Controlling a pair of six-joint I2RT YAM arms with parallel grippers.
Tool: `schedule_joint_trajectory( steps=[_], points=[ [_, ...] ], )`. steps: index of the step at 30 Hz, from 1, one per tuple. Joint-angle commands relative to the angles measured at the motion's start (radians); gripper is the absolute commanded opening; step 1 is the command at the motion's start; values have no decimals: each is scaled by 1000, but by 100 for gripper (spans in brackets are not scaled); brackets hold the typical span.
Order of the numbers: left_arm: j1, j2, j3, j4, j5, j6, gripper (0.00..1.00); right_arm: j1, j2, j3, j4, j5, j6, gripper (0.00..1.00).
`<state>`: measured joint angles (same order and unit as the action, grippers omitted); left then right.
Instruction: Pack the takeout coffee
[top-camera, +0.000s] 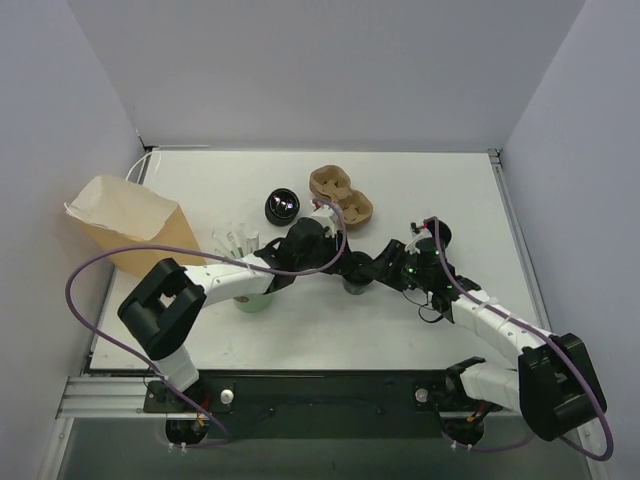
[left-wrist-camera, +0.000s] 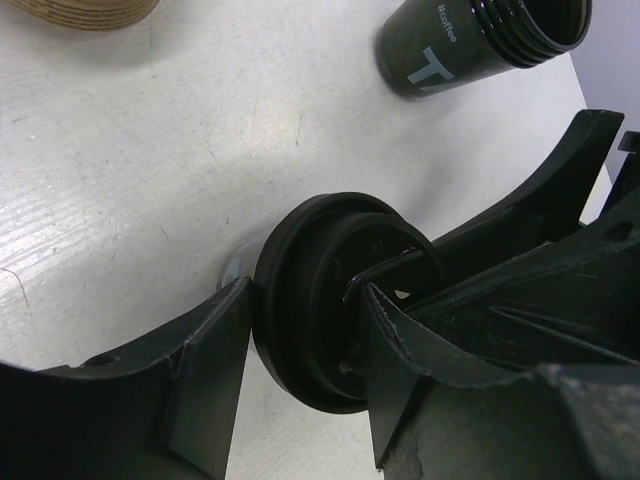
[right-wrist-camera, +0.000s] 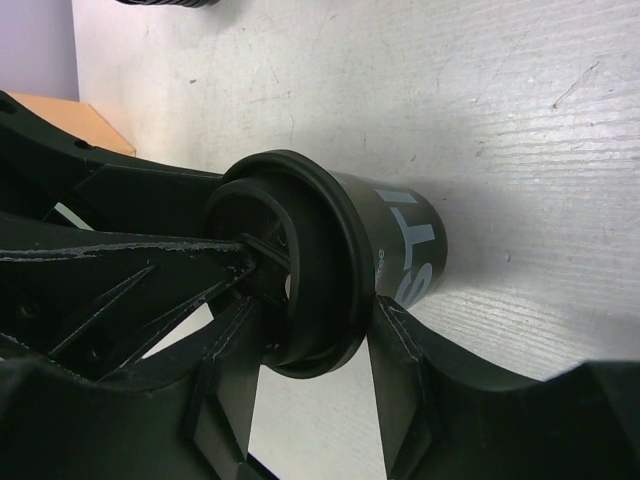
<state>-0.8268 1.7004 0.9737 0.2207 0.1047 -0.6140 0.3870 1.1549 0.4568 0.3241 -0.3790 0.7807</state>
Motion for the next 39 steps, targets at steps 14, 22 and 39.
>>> schedule_joint_trajectory(
  steps=[14,22,39],
  points=[
    [-9,90,-66,-124,177,53,54,-206,-92,-32,2,-171,-6,51],
    [-9,102,-44,-122,191,65,54,-221,-66,-96,115,-245,37,50],
    [-12,107,-33,-119,190,63,54,-249,-212,-110,42,-254,32,54]
  ],
)
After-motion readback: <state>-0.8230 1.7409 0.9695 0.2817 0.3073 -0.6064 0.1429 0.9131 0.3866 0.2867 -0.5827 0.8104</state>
